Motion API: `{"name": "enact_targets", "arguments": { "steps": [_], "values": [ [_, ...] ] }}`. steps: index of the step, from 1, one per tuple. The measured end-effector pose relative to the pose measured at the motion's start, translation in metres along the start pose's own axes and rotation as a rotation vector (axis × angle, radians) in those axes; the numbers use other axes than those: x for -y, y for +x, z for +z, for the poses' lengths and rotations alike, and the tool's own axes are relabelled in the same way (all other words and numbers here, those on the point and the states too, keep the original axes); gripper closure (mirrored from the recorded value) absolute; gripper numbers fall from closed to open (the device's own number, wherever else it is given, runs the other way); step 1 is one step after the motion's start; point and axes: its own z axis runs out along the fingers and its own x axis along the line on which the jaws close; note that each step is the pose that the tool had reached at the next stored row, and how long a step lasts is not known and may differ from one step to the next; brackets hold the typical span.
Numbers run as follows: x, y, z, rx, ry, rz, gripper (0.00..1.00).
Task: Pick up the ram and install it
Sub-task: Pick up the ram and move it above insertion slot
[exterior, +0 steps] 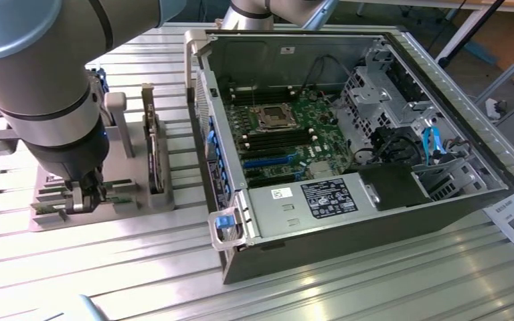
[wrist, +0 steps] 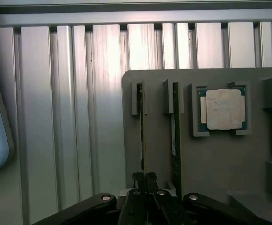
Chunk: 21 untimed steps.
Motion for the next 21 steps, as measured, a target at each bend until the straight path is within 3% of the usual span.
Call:
{"name": "enact_targets", "arguments": {
  "steps": [15,21],
  "values": [
    [-0.0011,-0.001,-0.0283,0.0000,0.0000,0.000,0.88],
    [-0.0012,-0.001,-0.0305,-0.0001,0.0000,0.000,0.88]
  ]
}}
